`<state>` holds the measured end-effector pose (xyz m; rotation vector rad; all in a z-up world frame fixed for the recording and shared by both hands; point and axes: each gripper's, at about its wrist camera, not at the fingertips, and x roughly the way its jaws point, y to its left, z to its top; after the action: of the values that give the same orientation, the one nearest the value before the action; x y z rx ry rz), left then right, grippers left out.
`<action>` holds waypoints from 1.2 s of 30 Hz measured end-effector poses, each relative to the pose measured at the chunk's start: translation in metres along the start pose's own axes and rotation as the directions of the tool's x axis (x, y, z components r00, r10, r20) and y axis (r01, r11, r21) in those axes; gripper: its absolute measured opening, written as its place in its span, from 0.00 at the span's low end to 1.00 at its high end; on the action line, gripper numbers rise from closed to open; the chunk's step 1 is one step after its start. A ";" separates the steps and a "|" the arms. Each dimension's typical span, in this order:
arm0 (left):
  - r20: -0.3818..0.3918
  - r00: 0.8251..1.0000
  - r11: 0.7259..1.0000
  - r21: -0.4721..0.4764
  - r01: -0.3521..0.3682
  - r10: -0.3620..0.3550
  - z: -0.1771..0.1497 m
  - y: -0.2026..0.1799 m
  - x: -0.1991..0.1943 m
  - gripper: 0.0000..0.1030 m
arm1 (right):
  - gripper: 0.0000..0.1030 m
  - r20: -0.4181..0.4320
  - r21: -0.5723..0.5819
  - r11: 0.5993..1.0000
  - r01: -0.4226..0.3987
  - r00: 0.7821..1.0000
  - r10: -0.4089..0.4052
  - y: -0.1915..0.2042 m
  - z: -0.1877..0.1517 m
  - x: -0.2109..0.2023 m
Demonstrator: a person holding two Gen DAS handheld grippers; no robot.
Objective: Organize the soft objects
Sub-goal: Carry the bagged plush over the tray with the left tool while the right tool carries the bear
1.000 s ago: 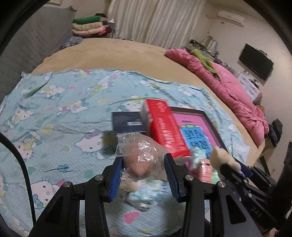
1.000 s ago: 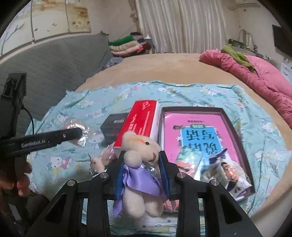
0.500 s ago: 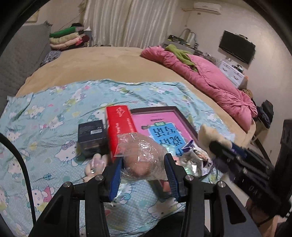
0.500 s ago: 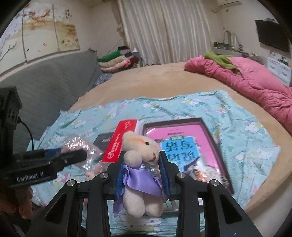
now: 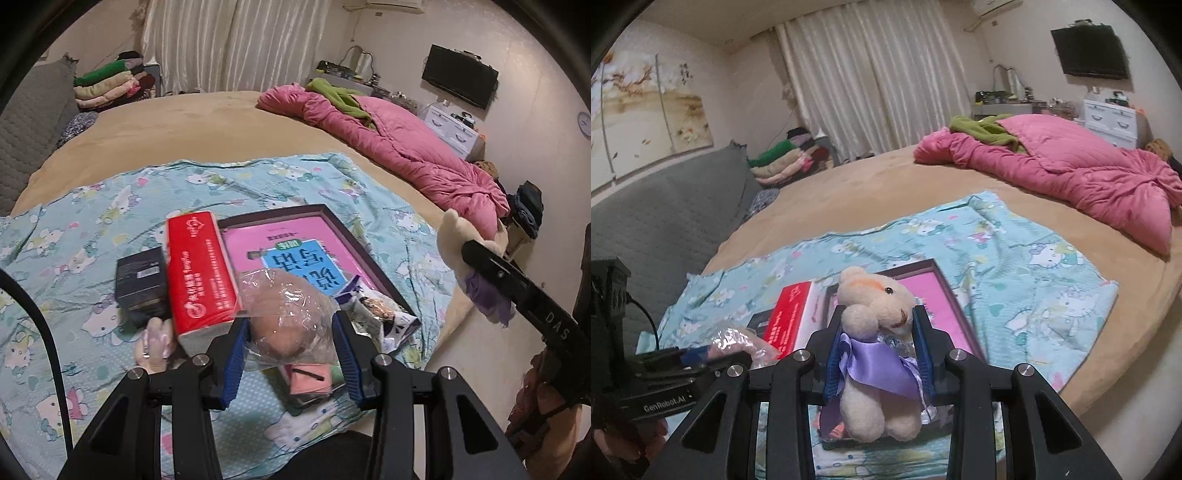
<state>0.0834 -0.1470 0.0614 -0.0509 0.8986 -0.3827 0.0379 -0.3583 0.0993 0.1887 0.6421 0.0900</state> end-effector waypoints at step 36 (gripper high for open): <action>-0.146 0.989 0.997 0.071 0.033 -0.022 -0.007 -0.051 0.122 0.44 | 0.34 -0.038 0.003 0.998 0.069 0.997 -0.069 -0.048 -0.010 0.048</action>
<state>0.1312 -0.2357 -0.0243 0.0328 1.0276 -0.4489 0.0715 -0.3969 0.0538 0.1697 0.6856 0.0256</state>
